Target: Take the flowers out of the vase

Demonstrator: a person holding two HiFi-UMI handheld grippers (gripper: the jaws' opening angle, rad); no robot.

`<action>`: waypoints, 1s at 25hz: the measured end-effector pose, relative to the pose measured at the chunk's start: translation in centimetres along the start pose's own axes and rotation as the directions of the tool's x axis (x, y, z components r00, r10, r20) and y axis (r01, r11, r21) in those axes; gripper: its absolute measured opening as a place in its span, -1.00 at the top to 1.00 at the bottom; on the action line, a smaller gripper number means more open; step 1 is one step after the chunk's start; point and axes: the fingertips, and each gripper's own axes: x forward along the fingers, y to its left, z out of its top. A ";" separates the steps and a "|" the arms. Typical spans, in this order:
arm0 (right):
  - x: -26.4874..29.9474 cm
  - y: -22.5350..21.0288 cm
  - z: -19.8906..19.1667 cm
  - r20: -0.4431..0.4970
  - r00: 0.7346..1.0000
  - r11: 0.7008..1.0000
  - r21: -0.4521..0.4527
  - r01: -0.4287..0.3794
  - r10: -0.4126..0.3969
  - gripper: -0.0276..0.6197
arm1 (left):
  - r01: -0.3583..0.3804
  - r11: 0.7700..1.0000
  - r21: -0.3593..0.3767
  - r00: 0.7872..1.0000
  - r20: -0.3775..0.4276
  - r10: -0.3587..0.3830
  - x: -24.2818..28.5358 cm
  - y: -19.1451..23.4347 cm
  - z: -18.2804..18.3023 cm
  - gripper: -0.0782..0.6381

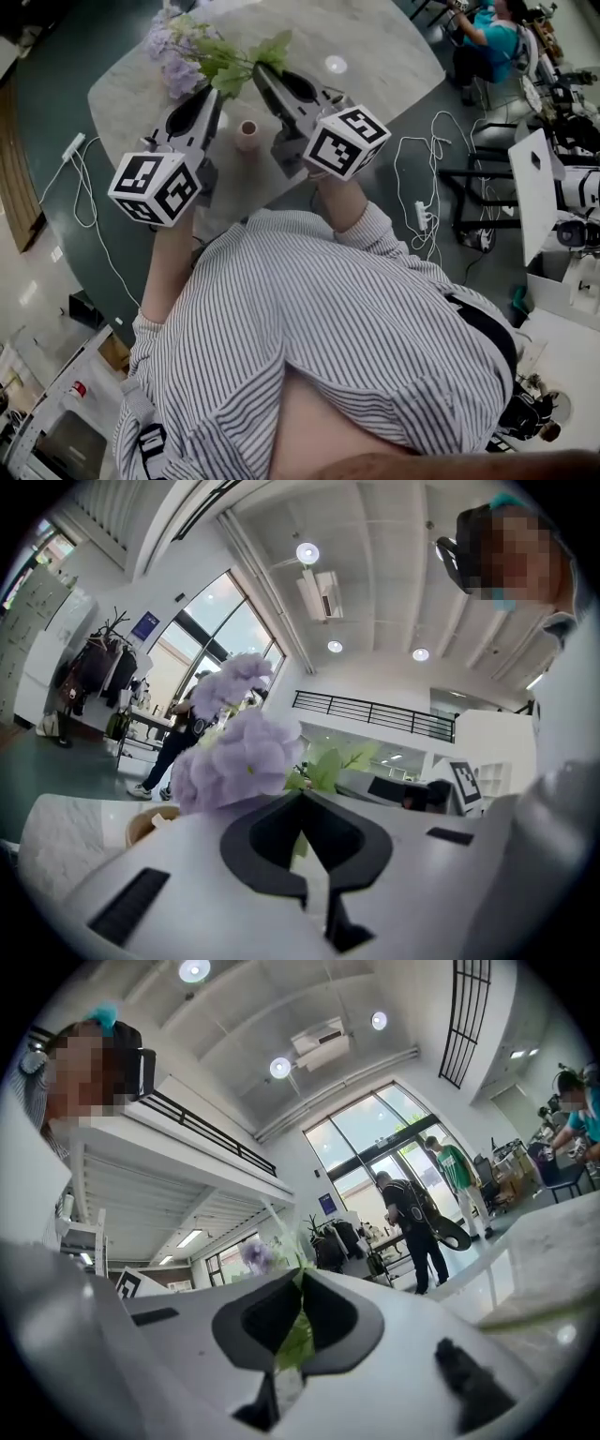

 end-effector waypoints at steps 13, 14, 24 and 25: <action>0.2 1.1 3.2 0.071 0.997 0.998 -0.062 0.025 -0.021 0.86 | 0.027 0.999 0.038 0.998 0.060 -0.029 -0.5 -0.7 2.3 0.76; 0.2 1.3 3.3 0.074 0.997 0.997 -0.066 0.029 -0.024 0.86 | 0.028 0.999 0.039 0.998 0.064 -0.030 -0.7 -0.7 2.4 0.76; -0.7 1.5 3.9 0.084 0.996 0.995 -0.090 0.033 -0.025 0.86 | 0.028 0.998 0.053 0.996 0.077 -0.032 -0.8 -1.5 3.1 0.76; -0.7 1.4 3.9 0.085 0.996 0.995 -0.095 0.034 -0.026 0.86 | 0.028 0.998 0.055 0.996 0.080 -0.032 -0.7 -1.5 3.2 0.76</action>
